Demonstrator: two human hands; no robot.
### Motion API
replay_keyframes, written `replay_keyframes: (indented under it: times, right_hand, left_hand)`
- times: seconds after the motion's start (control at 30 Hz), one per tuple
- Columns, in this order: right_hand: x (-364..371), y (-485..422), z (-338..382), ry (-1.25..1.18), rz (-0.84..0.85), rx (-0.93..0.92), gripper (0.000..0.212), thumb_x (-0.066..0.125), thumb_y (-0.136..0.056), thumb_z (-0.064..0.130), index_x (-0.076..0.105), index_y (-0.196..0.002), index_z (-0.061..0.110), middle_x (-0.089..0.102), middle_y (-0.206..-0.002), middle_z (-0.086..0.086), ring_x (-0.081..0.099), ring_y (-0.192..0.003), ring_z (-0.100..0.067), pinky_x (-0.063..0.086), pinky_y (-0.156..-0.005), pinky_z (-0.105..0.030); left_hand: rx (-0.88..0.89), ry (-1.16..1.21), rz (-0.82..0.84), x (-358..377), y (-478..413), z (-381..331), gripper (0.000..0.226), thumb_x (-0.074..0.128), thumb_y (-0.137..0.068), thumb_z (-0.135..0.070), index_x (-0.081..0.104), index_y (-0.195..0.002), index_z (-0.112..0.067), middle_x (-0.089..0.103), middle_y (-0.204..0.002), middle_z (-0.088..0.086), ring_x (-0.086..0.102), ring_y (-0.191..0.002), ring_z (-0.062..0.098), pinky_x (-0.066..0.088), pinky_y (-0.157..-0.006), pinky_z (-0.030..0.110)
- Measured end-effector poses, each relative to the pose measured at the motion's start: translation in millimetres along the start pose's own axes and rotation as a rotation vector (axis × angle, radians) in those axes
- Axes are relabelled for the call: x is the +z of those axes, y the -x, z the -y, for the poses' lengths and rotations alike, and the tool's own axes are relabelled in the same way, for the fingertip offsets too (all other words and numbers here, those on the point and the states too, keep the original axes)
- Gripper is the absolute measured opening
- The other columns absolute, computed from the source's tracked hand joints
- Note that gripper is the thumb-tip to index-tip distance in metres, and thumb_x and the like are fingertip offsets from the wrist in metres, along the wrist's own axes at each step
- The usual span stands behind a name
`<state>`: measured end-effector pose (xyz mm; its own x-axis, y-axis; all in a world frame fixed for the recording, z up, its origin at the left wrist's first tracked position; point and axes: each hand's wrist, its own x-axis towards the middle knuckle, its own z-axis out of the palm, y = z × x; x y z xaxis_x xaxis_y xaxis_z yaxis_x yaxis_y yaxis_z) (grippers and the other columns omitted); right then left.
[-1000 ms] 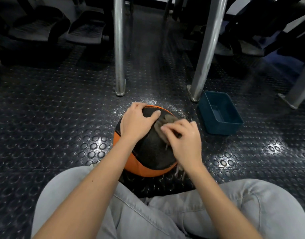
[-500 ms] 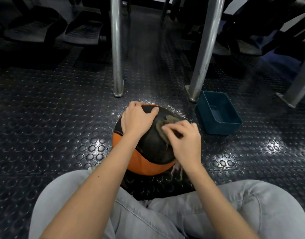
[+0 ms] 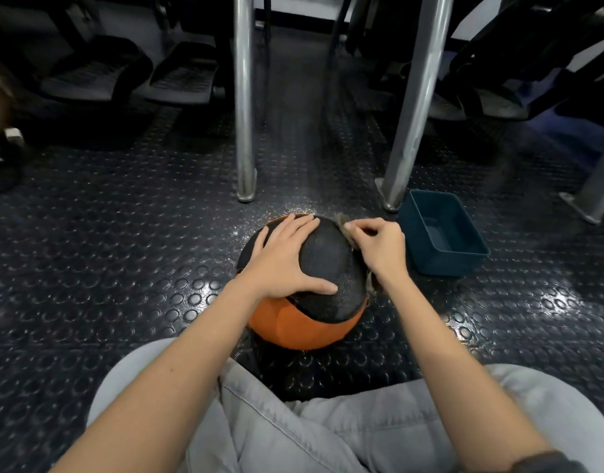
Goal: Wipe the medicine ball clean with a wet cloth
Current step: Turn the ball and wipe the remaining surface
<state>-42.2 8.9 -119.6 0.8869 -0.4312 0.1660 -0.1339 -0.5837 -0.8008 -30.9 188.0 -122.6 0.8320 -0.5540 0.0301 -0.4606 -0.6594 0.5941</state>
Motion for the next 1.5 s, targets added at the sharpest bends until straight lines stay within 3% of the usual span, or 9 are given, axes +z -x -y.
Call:
replay_keyframes:
  times: [0.2, 0.27, 0.4, 0.67, 0.9, 0.97, 1.17, 1.33, 1.5]
  right_hand:
    - [-9, 71, -5, 0.188, -0.089, -0.417, 0.009, 0.072, -0.082, 0.025, 0.076, -0.087, 0.02, 0.063, -0.082, 0.008, 0.046, -0.078, -0.015, 0.031, -0.069, -0.013]
    - [-10, 49, -6, 0.156, -0.063, -0.331, 0.011, 0.07, -0.083, 0.028, 0.076, -0.089, 0.02, 0.06, -0.082, 0.01, 0.048, -0.082, -0.016, 0.032, -0.07, -0.014]
    - [-3, -5, 3, 0.13, -0.004, -0.103, 0.017, 0.066, -0.087, 0.032, 0.075, -0.096, 0.021, 0.068, -0.096, 0.004, 0.058, -0.098, -0.02, 0.046, -0.084, -0.036]
    - [-8, 68, -1, 0.186, -0.057, -0.46, 0.008, 0.074, -0.079, 0.027, 0.076, -0.084, 0.021, 0.063, -0.08, 0.008, 0.044, -0.077, -0.014, 0.034, -0.066, -0.021]
    - [7, -33, 16, 0.115, 0.174, -0.106, 0.015, 0.07, -0.083, 0.031, 0.075, -0.093, 0.02, 0.07, -0.1, 0.002, 0.061, -0.1, -0.018, 0.047, -0.09, -0.038]
    - [7, -31, 18, 0.135, 0.199, -0.121, 0.013, 0.07, -0.084, 0.03, 0.075, -0.092, 0.022, 0.069, -0.099, 0.003, 0.061, -0.099, -0.016, 0.047, -0.091, -0.039]
    - [-14, 32, 14, 0.187, 0.174, -0.424, 0.01, 0.07, -0.083, 0.03, 0.075, -0.09, 0.025, 0.062, -0.085, 0.007, 0.046, -0.081, -0.013, 0.031, -0.075, -0.012]
    - [-5, -26, 16, 0.16, 0.232, -0.201, 0.01, 0.07, -0.084, 0.029, 0.075, -0.088, 0.022, 0.066, -0.09, 0.004, 0.06, -0.093, -0.018, 0.047, -0.089, -0.038]
    - [-1, -22, 12, 0.178, 0.22, -0.208, 0.009, 0.067, -0.086, 0.028, 0.074, -0.09, 0.023, 0.063, -0.091, 0.006, 0.059, -0.095, -0.018, 0.045, -0.088, -0.037]
  left_hand:
    - [-0.003, -0.007, -0.01, 1, -7, -2, 0.109, 0.075, -0.062, -0.062, 0.016, -0.149, -0.031, 0.011, -0.156, -0.017, -0.001, -0.143, 0.001, -0.009, -0.116, 0.042]
    - [-0.003, -0.017, -0.007, 1, -5, -4, 0.111, 0.076, -0.061, -0.061, 0.015, -0.149, -0.031, 0.011, -0.156, -0.017, -0.001, -0.143, 0.002, -0.009, -0.116, 0.042]
    - [-0.019, -0.01, -0.029, 1, -2, -5, 0.111, 0.076, -0.061, -0.06, 0.015, -0.149, -0.032, 0.011, -0.155, -0.017, -0.001, -0.142, 0.002, -0.008, -0.116, 0.041]
    - [0.001, 0.013, -0.032, 2, -1, -3, 0.111, 0.077, -0.061, -0.059, 0.016, -0.149, -0.031, 0.011, -0.155, -0.018, -0.001, -0.142, 0.001, -0.009, -0.115, 0.041]
    - [0.002, -0.025, 0.077, -3, 6, -1, 0.121, 0.081, -0.059, -0.054, 0.005, -0.15, -0.031, 0.0, -0.156, -0.018, -0.011, -0.143, 0.004, -0.011, -0.116, 0.044]
    - [-0.014, 0.006, 0.066, -5, 7, 0, 0.121, 0.082, -0.059, -0.052, 0.006, -0.15, -0.031, 0.0, -0.156, -0.018, -0.011, -0.142, 0.003, -0.012, -0.115, 0.042]
    - [-0.001, 0.021, 0.032, 0, 5, -1, 0.121, 0.083, -0.058, -0.052, 0.008, -0.15, -0.03, 0.004, -0.156, -0.018, -0.009, -0.142, 0.001, -0.011, -0.116, 0.043]
    - [0.001, -0.004, 0.071, -2, 8, -2, 0.123, 0.083, -0.059, -0.05, 0.004, -0.151, -0.028, 0.0, -0.157, -0.016, -0.011, -0.143, 0.003, -0.012, -0.116, 0.044]
    - [-0.03, 0.025, 0.036, -2, 8, -4, 0.122, 0.081, -0.06, -0.051, 0.004, -0.151, -0.028, -0.001, -0.156, -0.018, -0.011, -0.142, 0.003, -0.014, -0.115, 0.041]
